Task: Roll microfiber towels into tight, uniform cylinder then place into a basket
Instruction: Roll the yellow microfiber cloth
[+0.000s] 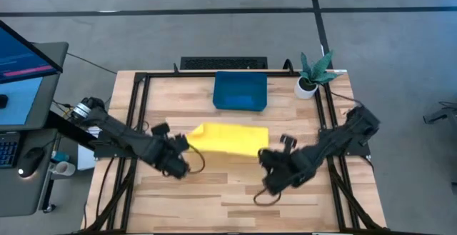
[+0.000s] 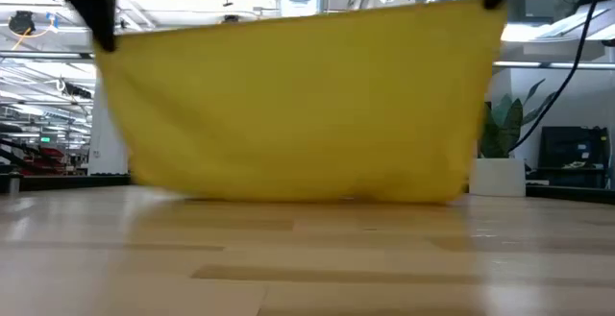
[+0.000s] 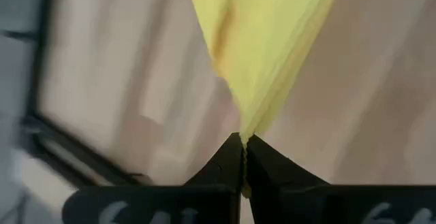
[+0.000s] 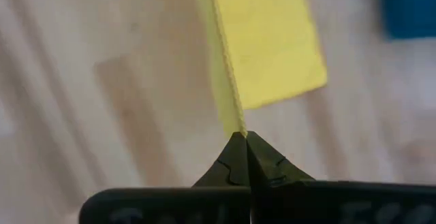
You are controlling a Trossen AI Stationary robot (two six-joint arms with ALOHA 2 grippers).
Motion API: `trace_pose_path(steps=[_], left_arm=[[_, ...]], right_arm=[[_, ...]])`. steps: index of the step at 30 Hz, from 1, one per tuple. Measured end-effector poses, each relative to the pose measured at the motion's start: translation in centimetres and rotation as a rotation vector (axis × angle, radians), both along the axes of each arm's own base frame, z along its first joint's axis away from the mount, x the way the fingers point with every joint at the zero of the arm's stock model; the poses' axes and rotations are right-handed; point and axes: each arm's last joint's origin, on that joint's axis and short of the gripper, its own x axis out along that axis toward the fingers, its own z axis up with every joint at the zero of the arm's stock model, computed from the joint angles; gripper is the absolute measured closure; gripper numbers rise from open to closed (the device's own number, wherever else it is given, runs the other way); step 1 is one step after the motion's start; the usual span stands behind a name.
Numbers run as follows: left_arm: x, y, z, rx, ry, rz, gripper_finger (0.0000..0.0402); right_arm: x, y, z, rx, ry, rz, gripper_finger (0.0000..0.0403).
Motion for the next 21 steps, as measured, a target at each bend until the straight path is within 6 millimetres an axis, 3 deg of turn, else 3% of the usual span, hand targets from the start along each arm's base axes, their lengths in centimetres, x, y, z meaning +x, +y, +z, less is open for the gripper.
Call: trace_pose_path(steps=[5, 11, 17, 21], left_arm=[[-1.2, -3.4, -3.2, -0.13, -0.033, -0.07, 0.0401], [-2.1, -6.4, -4.4, -0.239, -0.148, -0.098, 0.0401], [-3.1, -9.0, -5.0, -0.349, -0.24, -0.146, 0.0401], [-3.5, -9.0, -5.4, -0.328, -0.241, -0.119, 0.0401]], right_arm=[[1.1, 4.2, -4.6, 0.089, 0.127, 0.064, 0.0401], [2.1, 7.2, -8.7, 0.176, 0.188, 0.088, 0.0399], [2.5, 9.1, -10.6, 0.227, 0.167, 0.104, 0.04], [2.6, 9.0, -10.7, 0.202, 0.152, 0.092, 0.0399]])
